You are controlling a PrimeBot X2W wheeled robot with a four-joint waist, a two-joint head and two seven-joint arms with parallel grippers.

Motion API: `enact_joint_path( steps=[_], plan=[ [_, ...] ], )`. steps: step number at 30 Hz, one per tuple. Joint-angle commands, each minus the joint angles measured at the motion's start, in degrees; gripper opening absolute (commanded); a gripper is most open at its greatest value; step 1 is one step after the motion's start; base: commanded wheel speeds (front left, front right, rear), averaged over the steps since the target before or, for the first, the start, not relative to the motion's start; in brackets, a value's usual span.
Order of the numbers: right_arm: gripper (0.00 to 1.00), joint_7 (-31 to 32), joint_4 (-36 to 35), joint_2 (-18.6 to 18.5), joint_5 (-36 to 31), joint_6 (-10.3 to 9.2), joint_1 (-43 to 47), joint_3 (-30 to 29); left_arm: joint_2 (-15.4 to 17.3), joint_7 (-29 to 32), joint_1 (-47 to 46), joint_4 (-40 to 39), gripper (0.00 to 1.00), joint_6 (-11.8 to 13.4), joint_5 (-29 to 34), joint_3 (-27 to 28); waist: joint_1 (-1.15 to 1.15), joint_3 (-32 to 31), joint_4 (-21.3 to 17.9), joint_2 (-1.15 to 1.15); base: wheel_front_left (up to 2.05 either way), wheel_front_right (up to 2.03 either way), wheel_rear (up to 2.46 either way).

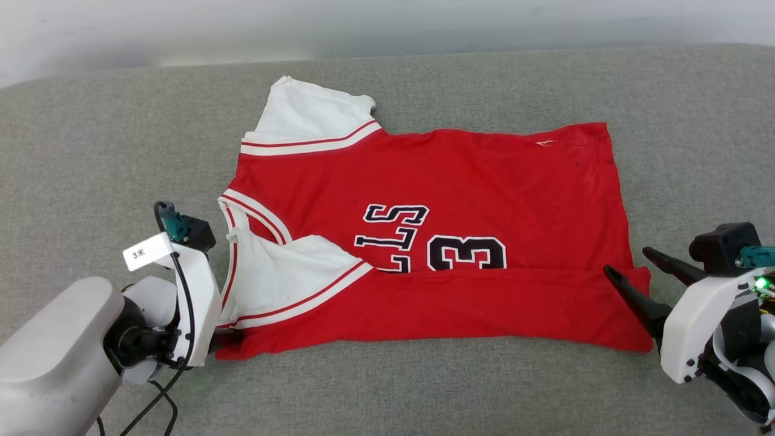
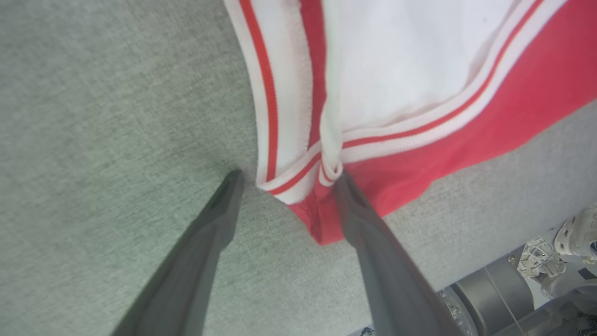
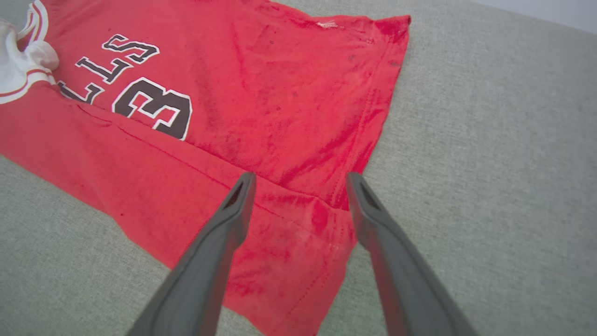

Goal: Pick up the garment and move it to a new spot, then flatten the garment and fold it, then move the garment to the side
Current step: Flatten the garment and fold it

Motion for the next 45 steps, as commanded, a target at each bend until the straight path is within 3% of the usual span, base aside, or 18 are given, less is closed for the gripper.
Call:
enact_joint_path(
  steps=[1,2,3,4,12,19,22,28,34,39,43,44,45],
  plan=[
    [1.00,-0.4,0.3,0.3,0.2,-0.02,-0.9,0.1,-1.7,-0.3,2.4,1.3,1.00,-0.2,-0.4,-1.2,0.00,0.1,-0.1,0.00,0.00,0.00,0.00],
    [1.00,-0.3,0.4,0.1,0.4,-0.02,-1.4,0.2,-1.9,-0.5,2.6,1.6,1.00,-0.3,-0.4,-1.5,0.00,0.1,-0.1,0.00,0.00,0.00,0.00],
    [1.00,-0.4,0.2,-0.2,0.1,-0.02,-1.9,0.5,-2.0,-1.0,2.5,1.8,0.40,-0.6,0.1,-1.8,0.00,0.0,-0.2,0.00,0.00,0.00,0.00],
    [1.00,-0.6,0.0,-0.7,-0.3,-0.02,-2.3,0.8,-2.2,-1.4,2.4,1.8,0.00,-0.8,0.3,-2.0,0.00,-0.1,-0.2,0.00,0.00,0.00,0.00],
    [1.00,4.6,-2.3,-7.0,0.3,-0.02,-7.3,4.0,-0.9,-4.7,0.0,0.4,0.00,-1.8,2.1,-2.1,0.00,-2.7,0.9,0.00,0.00,0.00,0.00],
    [1.00,21.8,-5.6,-14.5,9.1,-0.02,-11.0,9.1,0.8,-7.1,-0.4,-2.8,0.00,-1.9,2.9,-1.8,0.00,-3.8,1.9,0.00,0.00,0.00,0.00],
    [1.00,27.8,-5.3,-16.1,11.6,-0.02,-11.8,10.0,1.5,-7.8,-0.2,-4.3,0.00,-1.8,3.2,-1.7,0.00,-3.5,2.4,0.00,0.00,0.00,0.00],
    [1.00,31.8,-1.7,-13.6,12.8,-0.02,-9.9,10.1,1.5,-8.3,-0.7,-7.1,0.00,-1.1,4.0,-1.8,0.00,-1.7,3.7,0.00,0.00,0.00,0.00],
    [1.00,29.6,4.2,-8.9,11.3,-0.02,-8.7,10.8,1.3,-8.7,-1.6,-8.8,0.00,-0.7,4.5,-1.5,0.00,0.6,4.7,0.00,0.00,0.00,0.00],
    [1.00,28.1,9.4,-4.8,11.5,0.03,-6.5,15.2,1.0,-9.2,-1.8,-9.2,0.00,-0.6,4.8,-1.7,0.00,1.4,5.1,0.00,0.00,0.00,0.00],
    [1.00,26.1,11.3,-3.9,12.3,0.14,-6.1,18.3,1.0,-9.6,-0.6,-8.9,0.00,-0.5,4.5,-1.9,0.00,1.0,5.0,0.00,0.00,0.00,0.00],
    [0.68,25.1,11.5,-4.2,12.5,0.13,-6.6,18.6,1.0,-9.7,-0.2,-8.7,0.00,-0.6,4.4,-2.0,0.00,0.6,4.9,0.00,0.00,0.00,0.00],
    [0.00,24.2,11.7,-4.7,12.6,0.13,-7.2,18.8,1.1,-9.8,0.2,-8.6,0.00,-0.6,4.1,-2.0,0.00,0.1,4.7,0.00,0.00,0.00,0.00]
  ],
)
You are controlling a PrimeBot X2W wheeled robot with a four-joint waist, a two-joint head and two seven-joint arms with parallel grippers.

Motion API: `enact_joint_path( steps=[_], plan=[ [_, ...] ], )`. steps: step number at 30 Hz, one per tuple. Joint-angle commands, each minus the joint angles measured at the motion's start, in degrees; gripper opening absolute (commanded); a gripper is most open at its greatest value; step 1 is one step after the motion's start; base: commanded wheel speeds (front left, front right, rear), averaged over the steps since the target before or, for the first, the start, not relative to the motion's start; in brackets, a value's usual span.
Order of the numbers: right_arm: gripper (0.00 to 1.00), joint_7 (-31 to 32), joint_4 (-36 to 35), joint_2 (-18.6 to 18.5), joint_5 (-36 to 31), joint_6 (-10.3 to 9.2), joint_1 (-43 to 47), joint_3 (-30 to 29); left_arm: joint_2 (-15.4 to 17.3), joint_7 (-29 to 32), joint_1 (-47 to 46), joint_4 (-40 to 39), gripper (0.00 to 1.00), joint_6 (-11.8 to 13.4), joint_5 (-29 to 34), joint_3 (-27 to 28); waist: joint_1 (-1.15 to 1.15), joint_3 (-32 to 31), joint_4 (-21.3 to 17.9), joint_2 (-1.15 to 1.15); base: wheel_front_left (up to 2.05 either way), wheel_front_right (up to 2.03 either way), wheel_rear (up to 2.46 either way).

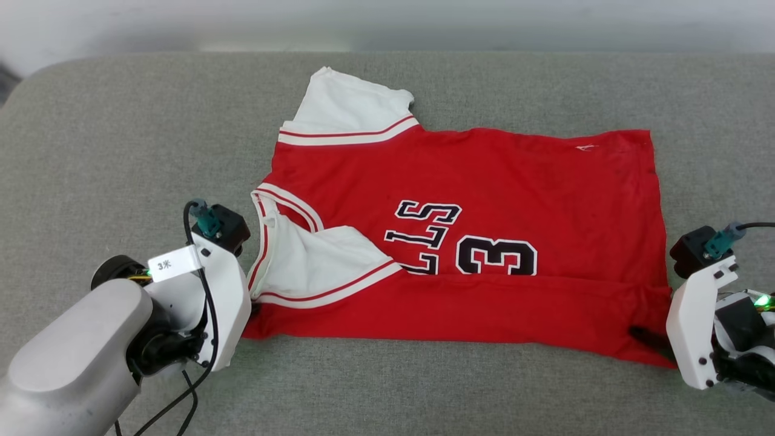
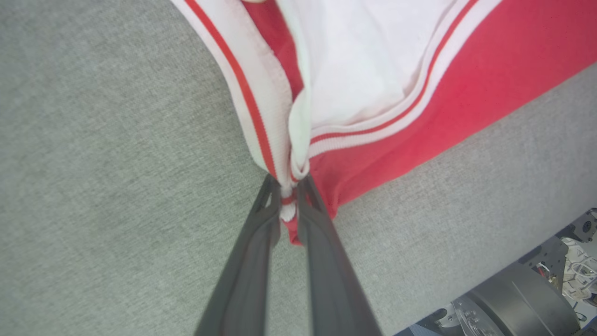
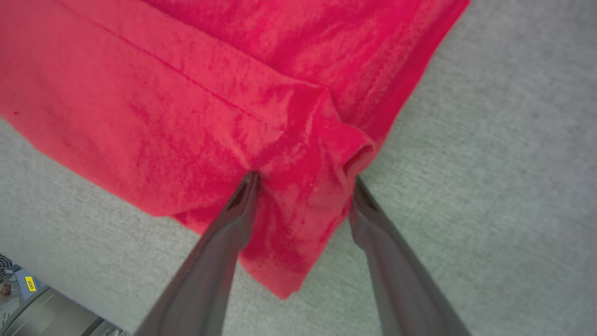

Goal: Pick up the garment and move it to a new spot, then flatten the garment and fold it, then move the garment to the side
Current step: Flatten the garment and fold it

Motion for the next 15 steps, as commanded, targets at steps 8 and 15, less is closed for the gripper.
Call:
enact_joint_path(
  steps=[8,15],
  plan=[
    [0.00,-5.3,-0.4,-1.8,3.9,0.17,1.4,2.5,1.3,-1.2,4.1,-0.1,0.00,0.1,-2.1,0.1,0.00,-5.9,-0.7,0.00,0.00,0.00,0.00],
    [0.00,-7.8,-4.4,-7.4,6.4,0.16,5.0,2.4,4.5,-0.9,8.8,-3.8,0.00,0.9,-4.2,0.0,0.00,-9.7,-0.7,0.00,0.00,0.00,0.00]
  ],
)
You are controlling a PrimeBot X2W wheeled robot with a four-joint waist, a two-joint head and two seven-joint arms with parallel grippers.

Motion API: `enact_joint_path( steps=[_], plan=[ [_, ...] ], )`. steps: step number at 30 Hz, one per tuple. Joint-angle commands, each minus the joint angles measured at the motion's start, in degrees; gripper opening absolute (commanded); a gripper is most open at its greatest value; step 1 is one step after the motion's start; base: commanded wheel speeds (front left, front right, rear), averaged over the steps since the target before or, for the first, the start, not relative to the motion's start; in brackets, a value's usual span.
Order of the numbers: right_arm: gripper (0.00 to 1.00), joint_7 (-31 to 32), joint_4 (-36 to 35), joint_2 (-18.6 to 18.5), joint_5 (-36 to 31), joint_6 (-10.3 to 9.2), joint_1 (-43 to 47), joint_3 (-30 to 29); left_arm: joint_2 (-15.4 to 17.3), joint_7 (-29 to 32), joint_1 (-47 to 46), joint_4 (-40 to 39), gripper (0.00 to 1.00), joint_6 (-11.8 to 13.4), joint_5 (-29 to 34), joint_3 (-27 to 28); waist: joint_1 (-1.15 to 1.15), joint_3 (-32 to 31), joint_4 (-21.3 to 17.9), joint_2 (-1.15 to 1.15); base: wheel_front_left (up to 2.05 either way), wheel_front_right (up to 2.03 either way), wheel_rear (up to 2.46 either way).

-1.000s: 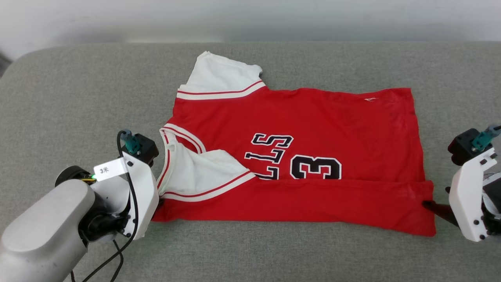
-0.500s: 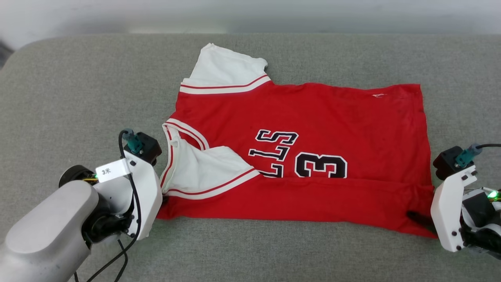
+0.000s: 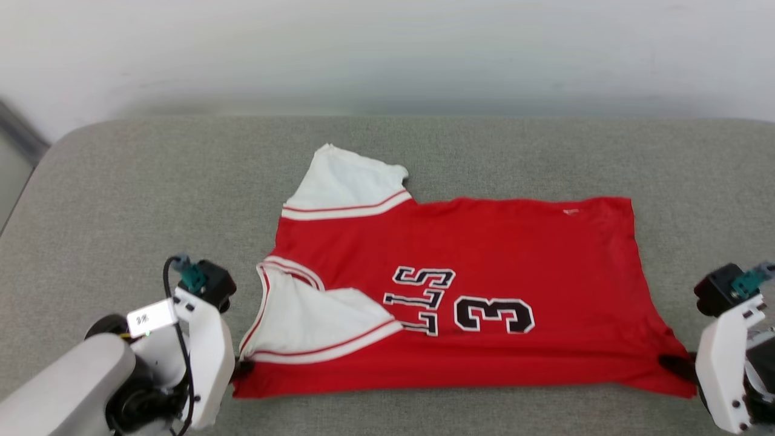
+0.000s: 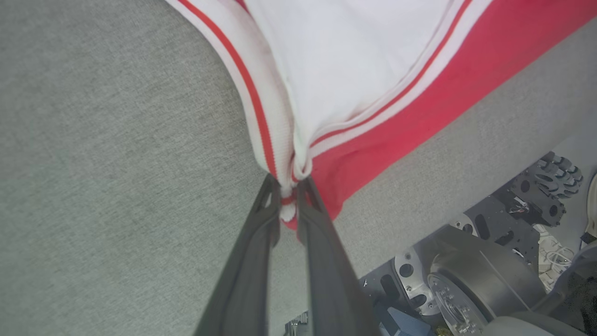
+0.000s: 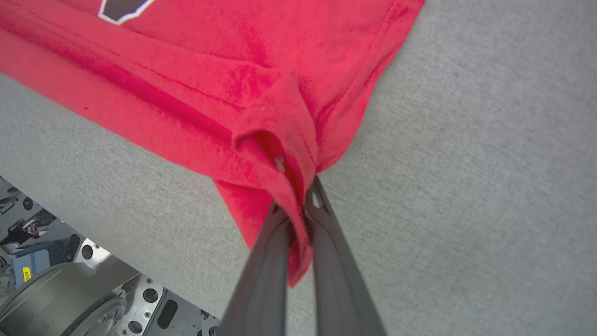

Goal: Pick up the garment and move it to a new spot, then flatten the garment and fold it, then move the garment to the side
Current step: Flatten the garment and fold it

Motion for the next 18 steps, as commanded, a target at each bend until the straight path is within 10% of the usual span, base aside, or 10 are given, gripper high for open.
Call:
enact_joint_path(
  steps=[1,14,15,16,18],
  plan=[
    [0.00,-0.2,-0.4,-1.1,0.3,-0.06,1.3,-0.3,0.8,0.2,1.2,-0.5,0.00,0.5,-0.2,-0.1,0.00,-0.7,0.0,0.00,0.00,0.00,0.00],
    [0.00,1.9,-1.1,-1.7,-0.4,-0.08,10.1,-3.2,1.4,-2.0,8.9,-2.2,0.00,3.5,-1.5,-1.6,0.00,1.9,-0.3,0.00,0.00,0.00,0.00],
    [0.36,1.4,-1.0,-1.3,-0.8,-0.08,10.1,-3.6,1.1,-2.6,8.9,-2.0,0.05,3.5,-1.6,-1.4,0.00,2.0,-0.2,0.00,0.00,0.00,0.00],
    [1.00,0.7,-1.3,-1.0,-1.5,-0.08,10.0,-3.9,0.9,-3.2,8.6,-1.9,1.00,3.4,-1.5,-1.1,0.00,2.0,-0.2,0.00,0.00,0.00,0.00],
    [1.00,-1.0,-2.3,-0.4,-2.5,-0.07,9.6,-4.6,1.0,-4.1,7.7,-2.0,1.00,3.4,-1.3,-0.4,0.00,1.9,-0.2,0.00,0.00,0.00,0.00]
  ],
)
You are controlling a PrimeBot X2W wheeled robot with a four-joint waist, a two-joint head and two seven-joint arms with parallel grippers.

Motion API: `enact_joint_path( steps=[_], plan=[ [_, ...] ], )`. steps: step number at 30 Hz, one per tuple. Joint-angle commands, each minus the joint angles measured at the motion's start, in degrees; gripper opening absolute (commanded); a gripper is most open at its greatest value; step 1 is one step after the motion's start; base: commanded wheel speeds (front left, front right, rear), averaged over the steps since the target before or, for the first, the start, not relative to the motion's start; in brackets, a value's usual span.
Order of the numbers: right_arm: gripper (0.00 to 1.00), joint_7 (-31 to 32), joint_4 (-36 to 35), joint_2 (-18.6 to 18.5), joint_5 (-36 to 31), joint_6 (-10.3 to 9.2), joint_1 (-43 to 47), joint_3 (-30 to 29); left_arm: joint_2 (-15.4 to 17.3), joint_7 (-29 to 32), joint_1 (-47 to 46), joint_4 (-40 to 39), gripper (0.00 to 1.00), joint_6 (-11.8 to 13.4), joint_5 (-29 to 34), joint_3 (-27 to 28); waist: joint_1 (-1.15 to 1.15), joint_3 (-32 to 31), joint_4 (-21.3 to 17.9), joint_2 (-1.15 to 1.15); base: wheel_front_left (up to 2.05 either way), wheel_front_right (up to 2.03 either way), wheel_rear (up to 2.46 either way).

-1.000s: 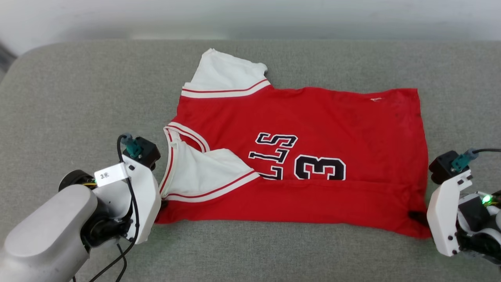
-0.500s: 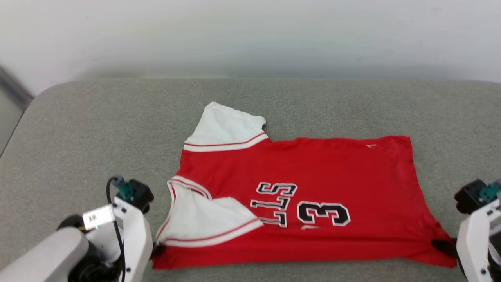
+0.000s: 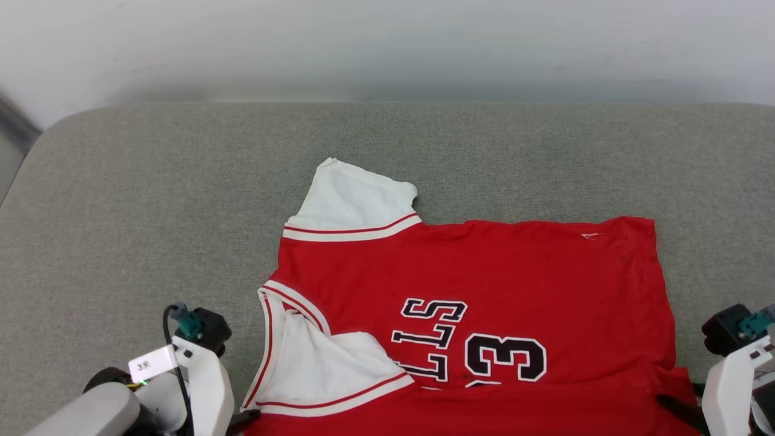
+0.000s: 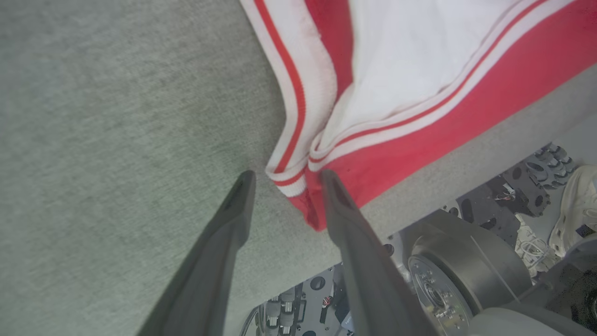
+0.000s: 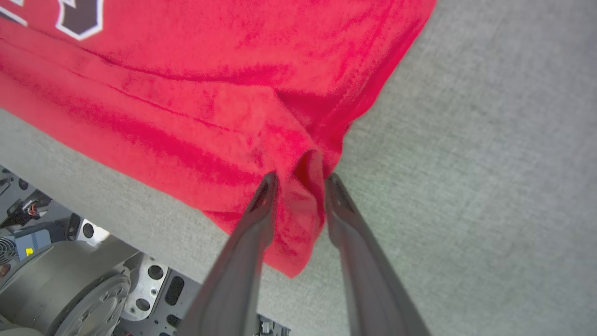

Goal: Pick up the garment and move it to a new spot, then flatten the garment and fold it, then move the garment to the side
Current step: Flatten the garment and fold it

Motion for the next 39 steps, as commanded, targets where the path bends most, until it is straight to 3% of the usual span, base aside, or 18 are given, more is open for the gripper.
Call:
enact_joint_path(
  steps=[1,5,9,15,21,30,39],
  plan=[
    [1.00,-1.0,-0.5,0.6,-0.3,-0.05,-0.3,-0.7,0.5,-0.5,-0.8,0.0,1.00,0.1,0.4,0.7,0.00,-0.3,-0.1,0.00,0.00,0.00,0.00],
    [1.00,-6.1,-2.8,0.9,-3.9,-0.05,-1.3,-3.2,1.7,-1.8,-2.4,-1.3,1.00,0.6,0.3,2.6,0.00,-1.3,-0.4,0.00,0.00,0.00,0.00],
    [1.00,-14.0,-3.8,3.7,-8.6,-0.04,-2.2,-8.3,2.7,-5.6,-5.6,-2.6,1.00,1.5,3.1,5.2,0.00,-1.5,-0.8,0.00,0.00,0.00,0.00],
    [1.00,-25.8,-5.4,11.5,-17.3,-0.05,-2.1,-18.7,2.1,-9.1,-13.5,-0.9,1.00,1.6,8.8,7.3,0.00,0.6,-2.0,0.00,0.00,0.00,0.00],
    [1.00,-33.1,-9.6,19.4,-25.3,-0.05,-0.1,-26.4,-1.3,-8.3,-23.4,3.9,1.00,0.7,10.4,9.0,0.00,4.7,-3.7,0.00,0.00,0.00,0.00],
    [1.00,-35.4,-17.4,26.3,-32.0,-0.05,2.4,-29.3,-4.9,0.0,-37.8,11.9,1.00,-1.4,9.4,9.6,0.00,12.7,-7.6,0.00,0.00,0.00,0.00],
    [1.00,-34.8,-20.6,27.8,-33.7,-0.04,-1.0,-28.5,-6.5,14.8,-47.6,18.0,1.00,-1.4,6.4,8.5,0.00,20.2,-11.4,0.00,0.00,0.00,0.00]
  ],
)
